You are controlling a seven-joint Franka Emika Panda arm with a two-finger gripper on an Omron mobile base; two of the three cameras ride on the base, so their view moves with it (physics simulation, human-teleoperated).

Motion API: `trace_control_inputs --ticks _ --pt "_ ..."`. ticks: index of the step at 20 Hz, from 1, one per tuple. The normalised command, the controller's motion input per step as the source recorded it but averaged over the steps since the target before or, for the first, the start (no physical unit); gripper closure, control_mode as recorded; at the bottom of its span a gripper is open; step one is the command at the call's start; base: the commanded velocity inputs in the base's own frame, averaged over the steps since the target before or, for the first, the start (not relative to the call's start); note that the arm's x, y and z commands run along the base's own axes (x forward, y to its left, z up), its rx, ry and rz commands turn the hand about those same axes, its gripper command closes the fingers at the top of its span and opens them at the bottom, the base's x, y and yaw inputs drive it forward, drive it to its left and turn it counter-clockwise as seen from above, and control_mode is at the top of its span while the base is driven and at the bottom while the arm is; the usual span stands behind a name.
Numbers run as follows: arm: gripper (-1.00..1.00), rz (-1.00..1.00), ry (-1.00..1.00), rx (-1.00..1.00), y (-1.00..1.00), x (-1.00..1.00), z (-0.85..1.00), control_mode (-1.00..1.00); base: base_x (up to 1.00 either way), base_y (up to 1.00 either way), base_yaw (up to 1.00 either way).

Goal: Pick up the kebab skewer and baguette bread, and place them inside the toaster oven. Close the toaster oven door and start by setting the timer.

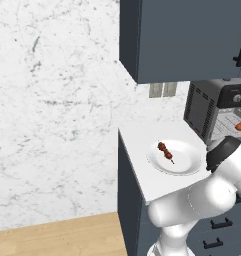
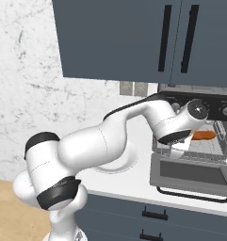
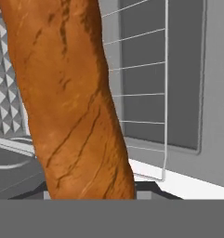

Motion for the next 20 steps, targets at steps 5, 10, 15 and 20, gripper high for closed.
trace_control_inputs --ticks 5,10,15,20 --pt "1.0 -0.07 -0.08 0.01 -0.04 0.29 -0.02 -1.0 0.0 0.0 0.0" --pt "1.0 -0.06 -0.07 0.02 -0.19 0.23 0.0 -1.0 0.0 0.0 0.0" --pt "1.0 -0.04 -0.05 0.0 -0.08 0.16 0.0 -1.0 0.0 0.0 0.0" --pt "1.0 0.0 0.0 0.0 -0.12 0.0 -0.03 -1.0 0.0 0.0 0.0"
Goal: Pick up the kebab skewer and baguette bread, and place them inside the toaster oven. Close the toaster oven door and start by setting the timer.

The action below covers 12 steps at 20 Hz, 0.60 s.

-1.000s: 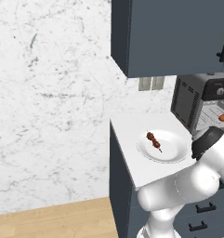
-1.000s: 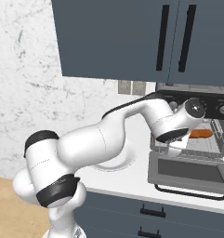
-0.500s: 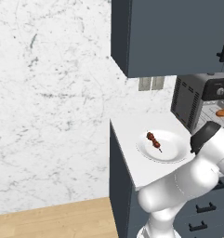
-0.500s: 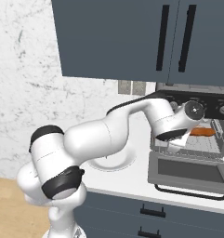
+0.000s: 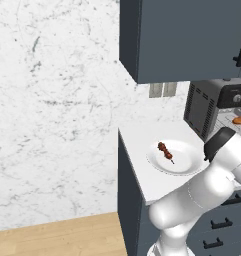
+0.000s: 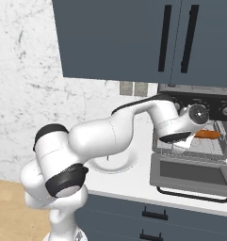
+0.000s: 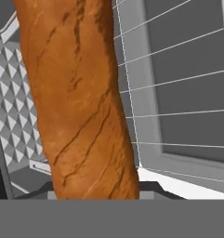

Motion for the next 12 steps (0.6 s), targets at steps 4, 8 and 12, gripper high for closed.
trace_control_inputs --ticks 4,8,12 --pt "1.0 0.0 0.0 0.0 -0.01 0.24 -0.07 -1.0 0.0 0.0 0.0" --pt "1.0 0.0 -0.01 0.0 0.0 0.21 -0.1 -1.0 0.0 0.0 0.0" --pt "1.0 0.0 -0.01 0.0 0.0 0.13 -0.06 -1.0 0.0 0.0 0.0"
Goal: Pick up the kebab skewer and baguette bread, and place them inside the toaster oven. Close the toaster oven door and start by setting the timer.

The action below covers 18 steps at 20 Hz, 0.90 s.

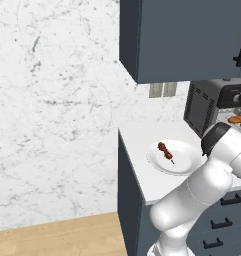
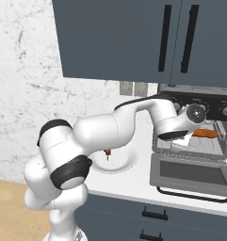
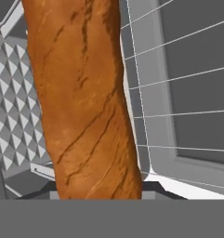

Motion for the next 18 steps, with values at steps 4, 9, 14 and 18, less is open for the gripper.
trace_control_inputs --ticks 4,9,14,18 --pt "1.0 0.0 -0.01 0.0 -0.04 0.11 -0.05 -1.0 0.0 0.0 0.0" --pt "1.0 0.0 0.0 0.0 -0.07 0.14 -0.11 -1.0 0.0 0.0 0.0" --pt "1.0 0.0 0.0 0.0 -0.08 0.18 -0.13 -1.0 0.0 0.0 0.0" --pt "1.0 0.0 0.0 0.0 -0.16 0.03 -0.02 -1.0 0.0 0.0 0.0"
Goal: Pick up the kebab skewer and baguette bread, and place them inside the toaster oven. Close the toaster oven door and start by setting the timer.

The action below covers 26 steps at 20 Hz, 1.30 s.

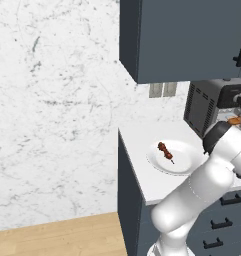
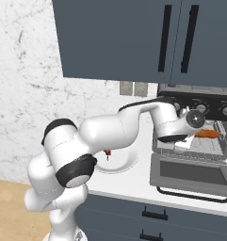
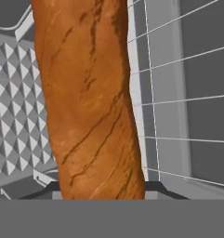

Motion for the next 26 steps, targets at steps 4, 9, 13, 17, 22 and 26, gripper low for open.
trace_control_inputs --ticks 4,9,13,17,22,26 --pt "-1.0 0.0 0.0 0.0 -0.11 0.04 -0.07 -1.0 0.0 0.0 0.0" --pt "-1.0 0.0 0.0 0.0 -0.12 0.03 -0.06 -1.0 0.0 0.0 0.0" --pt "-1.0 0.0 -0.03 0.0 -0.19 0.0 -0.02 -1.0 0.0 0.0 0.0" --pt "-1.0 0.0 -0.03 0.01 -0.17 0.0 0.0 -1.0 0.0 0.0 0.0" --pt "-1.0 0.0 -0.03 0.02 -0.04 -0.04 0.18 -1.0 0.0 0.0 0.0" --pt "-1.0 0.0 -0.01 0.0 0.21 -0.33 0.36 -1.0 0.0 0.0 0.0"
